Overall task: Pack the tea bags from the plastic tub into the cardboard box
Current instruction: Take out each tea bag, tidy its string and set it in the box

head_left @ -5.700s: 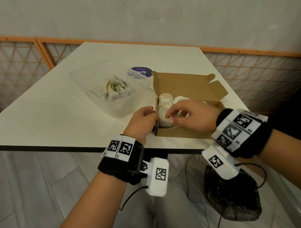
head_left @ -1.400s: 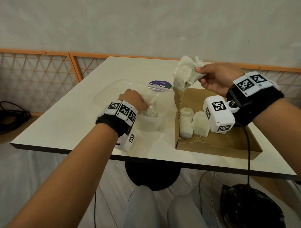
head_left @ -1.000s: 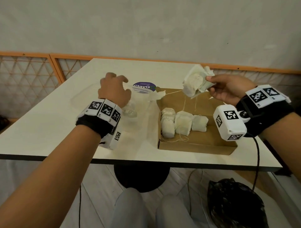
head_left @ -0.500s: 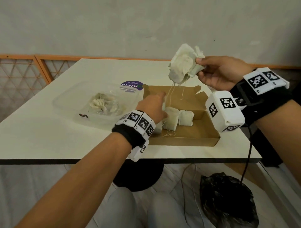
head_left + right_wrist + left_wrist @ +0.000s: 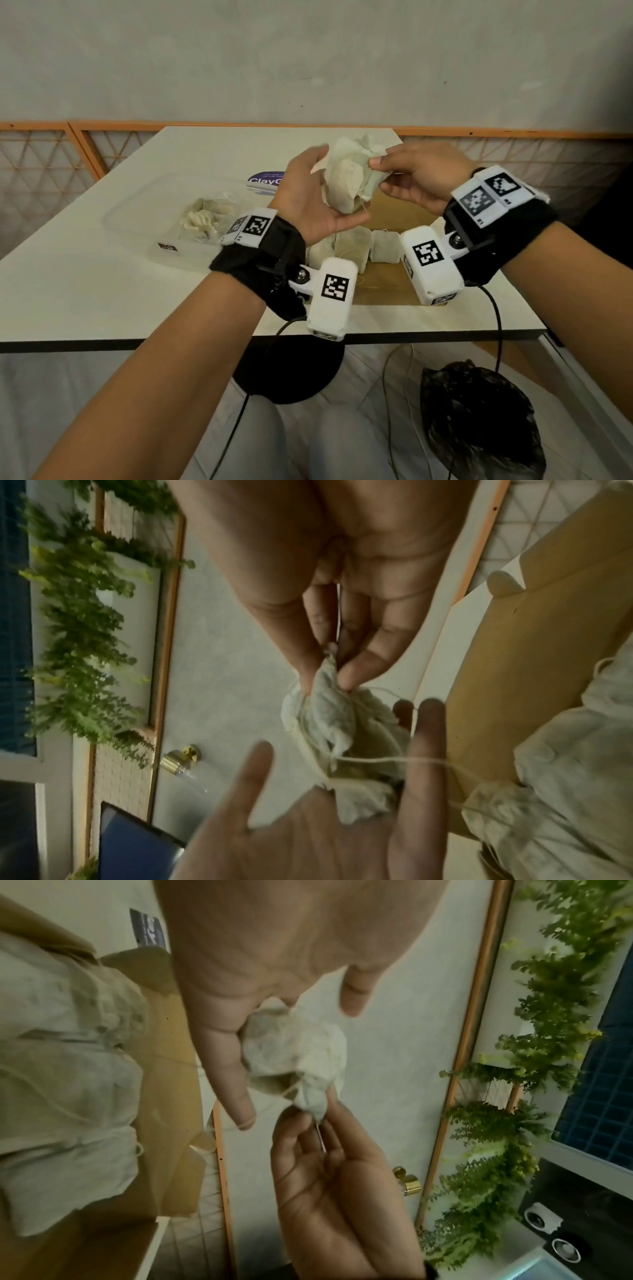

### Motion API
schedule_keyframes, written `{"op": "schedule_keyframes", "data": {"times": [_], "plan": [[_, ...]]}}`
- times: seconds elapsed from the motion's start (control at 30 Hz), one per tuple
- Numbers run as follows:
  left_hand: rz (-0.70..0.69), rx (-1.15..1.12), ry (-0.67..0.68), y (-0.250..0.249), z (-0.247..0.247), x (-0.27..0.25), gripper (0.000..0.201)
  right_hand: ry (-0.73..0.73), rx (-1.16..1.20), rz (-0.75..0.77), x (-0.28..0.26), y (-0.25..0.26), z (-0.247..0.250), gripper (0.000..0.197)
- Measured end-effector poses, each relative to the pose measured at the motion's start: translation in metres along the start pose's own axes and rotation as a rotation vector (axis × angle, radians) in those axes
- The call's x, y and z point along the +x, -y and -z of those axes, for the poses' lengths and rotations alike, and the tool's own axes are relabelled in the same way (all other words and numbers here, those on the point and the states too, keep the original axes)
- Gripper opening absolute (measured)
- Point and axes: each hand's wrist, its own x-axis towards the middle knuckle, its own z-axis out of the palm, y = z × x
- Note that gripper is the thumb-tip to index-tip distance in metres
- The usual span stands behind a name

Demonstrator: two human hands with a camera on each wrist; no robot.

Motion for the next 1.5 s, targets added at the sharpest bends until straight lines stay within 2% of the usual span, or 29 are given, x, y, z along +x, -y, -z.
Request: {"op": "schedule_keyframes", "data": {"times": [0.07,0.13,0.2,0.33,0.43,0.5,0.57,0.67,0.73,0.8,0.93,1.1,1.23,1.27,1.37,1.5], "plan": [[0.0,0.08,0.06,0.005,-0.003,0.002,0.06,-0.016,-0.024,0.016,-0.001,-0.002,-0.008,0.009],[-0.069,0.144,0.012,0.013,-0.006,0.007,0.046,0.015,-0.064,0.021,-0.003,-0.004,-0.015,0.006],[-0.103,0.073,-0.043,0.02,-0.003,0.011,0.034,0.066,-0.119,0.021,-0.005,-0.007,-0.019,0.003],[-0.049,-0.117,-0.087,0.025,0.013,0.009,0.028,0.144,-0.226,0.054,-0.009,-0.014,-0.009,0.004],[-0.032,-0.126,-0.117,0.028,0.025,0.003,0.011,0.06,-0.272,0.07,-0.014,-0.03,0.007,0.004],[-0.016,-0.043,-0.131,0.031,0.028,0.0,0.005,-0.031,-0.253,0.052,-0.015,-0.043,0.015,0.012],[0.007,0.065,-0.122,0.036,0.029,-0.001,0.001,-0.03,-0.296,0.044,-0.016,-0.055,0.017,0.026],[0.012,0.161,-0.124,0.04,0.03,-0.001,0.002,0.063,-0.549,0.038,-0.019,-0.071,0.017,0.034],[0.012,0.135,-0.152,0.039,0.034,-0.001,0.002,0.122,-0.763,0.032,-0.024,-0.086,0.017,0.024],[0.006,0.097,-0.196,0.037,0.039,-0.003,0.003,0.172,-0.872,0.039,-0.032,-0.099,0.015,0.011],[-0.05,0.062,-0.229,0.033,0.042,-0.007,0.004,0.196,-0.799,0.075,-0.047,-0.109,0.003,0.018],[-0.09,-0.076,-0.168,0.036,0.038,-0.01,0.006,0.313,-0.754,0.112,-0.054,-0.107,-0.015,0.015],[-0.15,-0.17,-0.178,0.042,0.047,-0.01,0.006,0.138,-0.658,0.04,-0.042,-0.108,-0.013,0.014],[-0.164,-0.205,-0.182,0.042,0.049,-0.01,0.006,0.112,-0.703,0.025,-0.039,-0.109,-0.011,0.015],[-0.191,-0.269,-0.182,0.043,0.052,-0.011,0.007,0.154,-0.91,-0.029,-0.035,-0.113,-0.013,0.023],[-0.21,-0.302,-0.173,0.044,0.052,-0.012,0.008,0.208,-0.936,-0.052,-0.036,-0.112,-0.02,0.036]]}}
